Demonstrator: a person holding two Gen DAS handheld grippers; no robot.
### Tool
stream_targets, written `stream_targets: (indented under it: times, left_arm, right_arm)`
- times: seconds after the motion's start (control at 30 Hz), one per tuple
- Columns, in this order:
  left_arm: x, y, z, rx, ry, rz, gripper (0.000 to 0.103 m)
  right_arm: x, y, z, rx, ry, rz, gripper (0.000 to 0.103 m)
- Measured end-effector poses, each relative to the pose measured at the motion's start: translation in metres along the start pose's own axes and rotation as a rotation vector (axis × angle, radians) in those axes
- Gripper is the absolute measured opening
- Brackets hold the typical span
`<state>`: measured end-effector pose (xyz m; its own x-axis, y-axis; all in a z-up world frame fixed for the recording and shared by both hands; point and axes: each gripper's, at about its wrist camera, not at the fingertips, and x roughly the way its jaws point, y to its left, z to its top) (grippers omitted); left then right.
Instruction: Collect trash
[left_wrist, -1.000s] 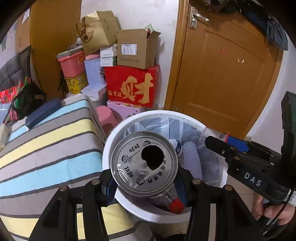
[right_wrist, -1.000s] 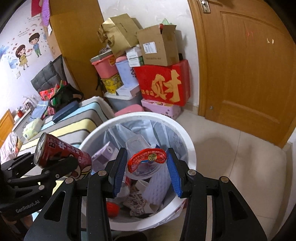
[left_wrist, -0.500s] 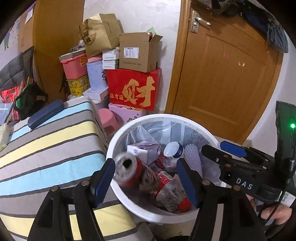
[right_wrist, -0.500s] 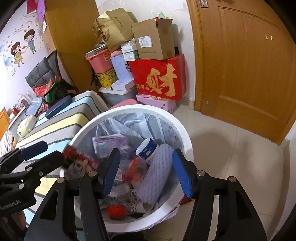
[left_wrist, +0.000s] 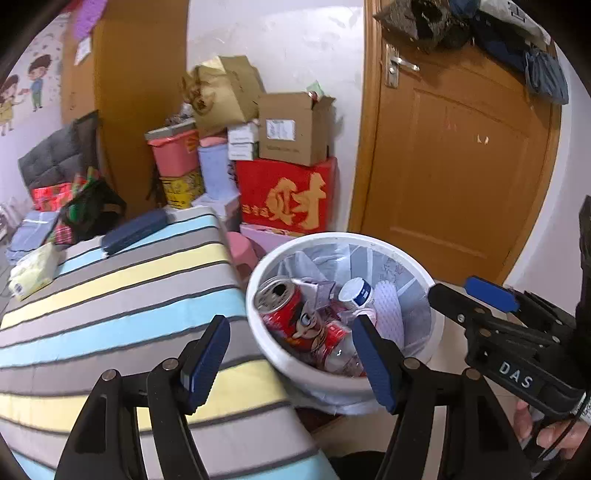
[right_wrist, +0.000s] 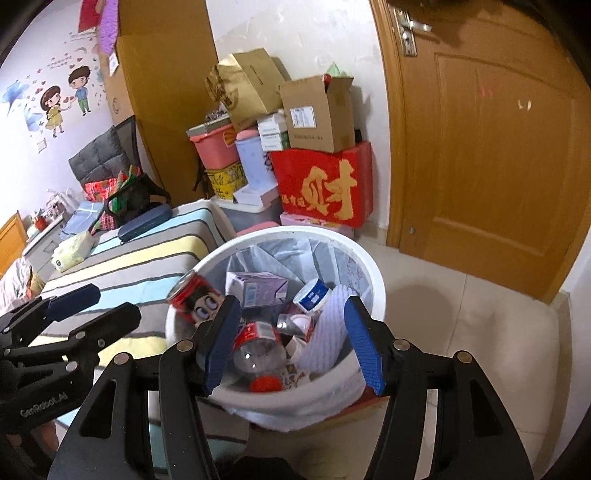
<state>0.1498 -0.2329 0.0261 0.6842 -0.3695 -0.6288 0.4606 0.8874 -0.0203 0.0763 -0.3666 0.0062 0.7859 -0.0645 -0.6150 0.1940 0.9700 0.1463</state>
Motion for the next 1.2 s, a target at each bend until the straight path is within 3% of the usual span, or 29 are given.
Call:
stream_targets:
  times: [0.4,0.8,1.2]
  left_arm:
    - [-0.062,0.009,-0.052,-0.024,-0.069,0.139,0.069]
    - [-0.091,0.022,-0.089,-0.086,-0.097,0.154,0.068]
    - [-0.095,0.025,-0.096,-0.103,-0.097,0.167,0.069]
  right_arm:
    - [-0.038,0.034,-0.037,-0.055,-0.067,0.033,0.060]
    - [-0.046,0.056,-0.061,-0.054,-0.085,0.050,0.060]
    - [-0.050,0.064,-0.070,-0.056,-0.082,0.057,0.060]
